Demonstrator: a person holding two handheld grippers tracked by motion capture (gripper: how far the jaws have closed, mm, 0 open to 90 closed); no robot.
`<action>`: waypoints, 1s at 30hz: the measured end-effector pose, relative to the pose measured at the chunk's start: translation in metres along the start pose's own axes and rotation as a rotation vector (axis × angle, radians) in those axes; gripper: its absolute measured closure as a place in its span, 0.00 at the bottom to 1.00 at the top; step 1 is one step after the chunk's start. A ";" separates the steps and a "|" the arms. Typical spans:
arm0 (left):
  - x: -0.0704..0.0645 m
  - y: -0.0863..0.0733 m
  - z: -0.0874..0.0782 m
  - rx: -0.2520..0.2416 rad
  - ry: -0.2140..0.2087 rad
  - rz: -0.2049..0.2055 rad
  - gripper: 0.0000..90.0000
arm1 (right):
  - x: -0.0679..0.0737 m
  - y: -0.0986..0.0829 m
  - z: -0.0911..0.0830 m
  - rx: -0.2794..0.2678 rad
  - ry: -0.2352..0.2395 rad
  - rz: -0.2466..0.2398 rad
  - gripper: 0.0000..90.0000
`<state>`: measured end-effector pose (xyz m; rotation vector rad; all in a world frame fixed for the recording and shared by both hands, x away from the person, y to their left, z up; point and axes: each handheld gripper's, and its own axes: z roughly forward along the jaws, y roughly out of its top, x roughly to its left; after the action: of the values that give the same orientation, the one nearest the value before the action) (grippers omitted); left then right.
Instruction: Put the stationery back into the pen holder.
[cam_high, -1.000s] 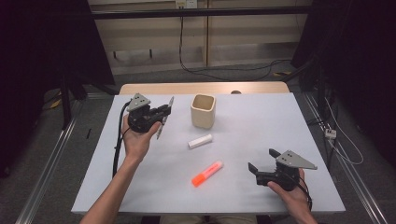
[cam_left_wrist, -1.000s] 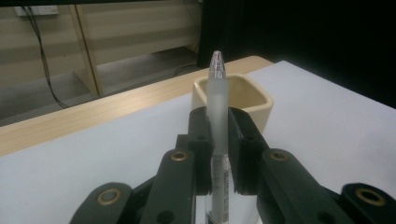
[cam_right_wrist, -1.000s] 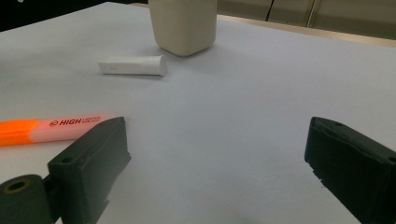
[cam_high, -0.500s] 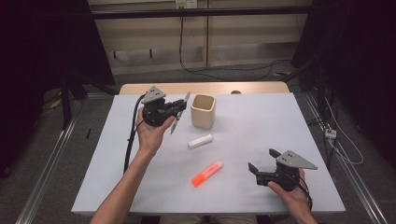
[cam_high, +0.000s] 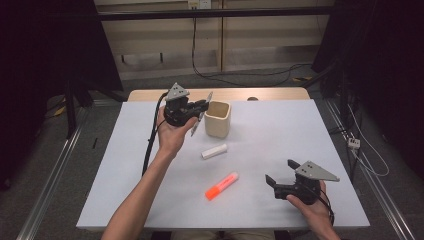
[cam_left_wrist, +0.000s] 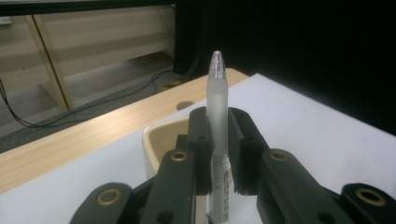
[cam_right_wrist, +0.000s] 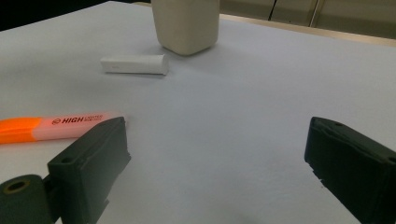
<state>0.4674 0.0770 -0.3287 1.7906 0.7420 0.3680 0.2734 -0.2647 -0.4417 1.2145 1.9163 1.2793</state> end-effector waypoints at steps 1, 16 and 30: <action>-0.002 0.002 0.001 -0.006 0.000 0.005 0.89 | 0.000 0.000 0.000 -0.001 0.000 0.000 0.06; -0.003 0.030 0.040 -0.041 -0.011 0.005 0.89 | -0.002 -0.001 -0.001 -0.002 -0.003 0.008 0.06; 0.009 0.035 0.066 -0.063 0.010 -0.001 0.89 | -0.003 -0.002 -0.002 0.002 -0.003 0.017 0.06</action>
<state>0.5230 0.0273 -0.3193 1.7298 0.7305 0.3953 0.2726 -0.2683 -0.4429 1.2353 1.9100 1.2836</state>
